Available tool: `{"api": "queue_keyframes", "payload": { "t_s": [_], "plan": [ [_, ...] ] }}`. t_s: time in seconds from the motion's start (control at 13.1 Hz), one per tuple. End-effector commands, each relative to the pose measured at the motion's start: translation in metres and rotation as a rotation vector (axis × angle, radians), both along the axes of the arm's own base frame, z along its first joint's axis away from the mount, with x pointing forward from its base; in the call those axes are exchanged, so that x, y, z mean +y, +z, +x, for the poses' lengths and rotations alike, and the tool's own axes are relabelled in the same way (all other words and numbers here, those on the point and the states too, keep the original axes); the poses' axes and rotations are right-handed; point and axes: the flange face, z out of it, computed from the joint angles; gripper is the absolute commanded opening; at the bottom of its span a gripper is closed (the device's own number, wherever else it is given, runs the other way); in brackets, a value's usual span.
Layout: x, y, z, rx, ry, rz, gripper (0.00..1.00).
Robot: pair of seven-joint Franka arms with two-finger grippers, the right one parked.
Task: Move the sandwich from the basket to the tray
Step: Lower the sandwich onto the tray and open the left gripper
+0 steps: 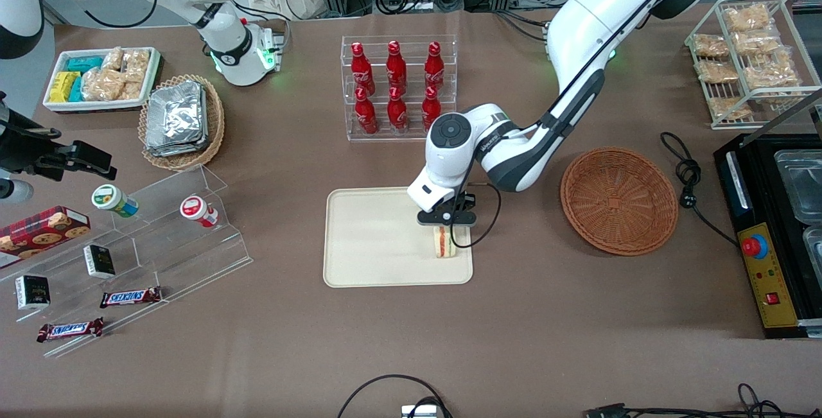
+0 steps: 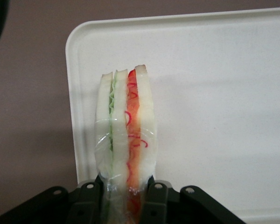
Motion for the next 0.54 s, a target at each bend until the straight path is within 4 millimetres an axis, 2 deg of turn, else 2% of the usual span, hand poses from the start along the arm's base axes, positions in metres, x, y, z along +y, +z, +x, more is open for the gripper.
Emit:
{"api": "queue_keyframes", "payload": {
  "t_s": [0.0,0.08,0.23,0.31,0.38,0.46],
  "plan": [
    [-0.0146,-0.0093,-0.0025,-0.022,-0.018,-0.013,0.35],
    [-0.0218,-0.0099,-0.009,-0.024,-0.032,-0.015,0.35],
    [-0.0218,-0.0131,-0.0096,-0.021,-0.034,-0.012,0.37],
    [-0.0218,-0.0141,-0.0098,-0.019,-0.034,-0.011,0.44],
    [-0.0226,-0.0141,-0.0105,-0.019,-0.035,-0.011,0.6],
    [-0.0227,-0.0135,-0.01,-0.021,-0.036,-0.012,0.79]
  ]
}}
